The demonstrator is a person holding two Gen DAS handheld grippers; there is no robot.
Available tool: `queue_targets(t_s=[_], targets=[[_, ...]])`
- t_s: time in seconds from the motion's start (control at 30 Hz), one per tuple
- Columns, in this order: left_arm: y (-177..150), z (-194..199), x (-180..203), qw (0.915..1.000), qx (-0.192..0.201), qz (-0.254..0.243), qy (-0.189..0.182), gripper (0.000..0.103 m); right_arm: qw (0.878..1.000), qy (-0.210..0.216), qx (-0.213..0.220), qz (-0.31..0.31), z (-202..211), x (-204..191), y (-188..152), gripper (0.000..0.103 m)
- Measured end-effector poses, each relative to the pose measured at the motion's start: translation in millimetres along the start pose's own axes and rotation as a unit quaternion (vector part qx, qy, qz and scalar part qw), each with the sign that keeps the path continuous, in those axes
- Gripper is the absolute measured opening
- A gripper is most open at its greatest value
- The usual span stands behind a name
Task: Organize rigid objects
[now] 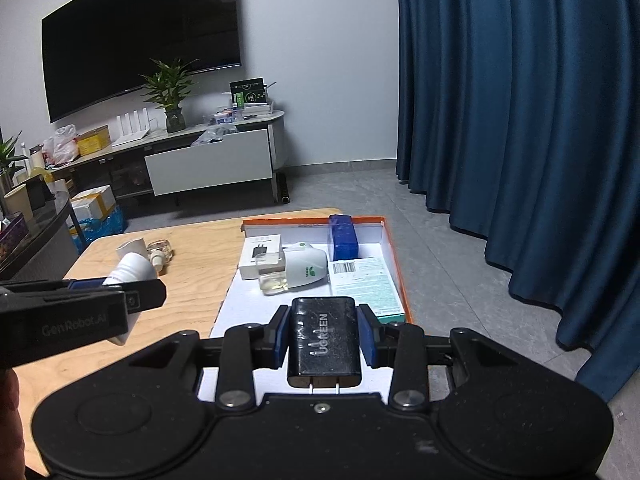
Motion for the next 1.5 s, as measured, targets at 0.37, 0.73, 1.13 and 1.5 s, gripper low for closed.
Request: queue_targets(t_s=[0.37, 0.73, 1.13, 1.5], targets=[[2, -15, 11, 0.9999, -0.009, -0.006, -0.006, 0.033, 1.0, 0.001, -0.005, -0.007, -14, 10, 4, 0.043], [7, -30, 16, 0.9998, -0.017, -0.007, -0.003, 0.033, 1.0, 0.002, -0.005, -0.005, -23, 13, 11, 0.043], [11, -44, 21, 0.9997, -0.023, -0.005, -0.005, 0.033, 1.0, 0.002, -0.008, -0.004, -35, 16, 17, 0.043], [14, -57, 24, 0.9996, -0.029, -0.005, -0.004, 0.033, 1.0, 0.006, -0.016, -0.008, -57, 23, 19, 0.043]])
Point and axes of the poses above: each gripper's, at about its wrist camera, not at the fingertips, and z roughly against the way its jaws point, x to its right, y to its top, the point moved 1 cm from there along -z, roughly the way its jaws point, and after that the axes turned 13 degrees about z, right-handed, at the moved point
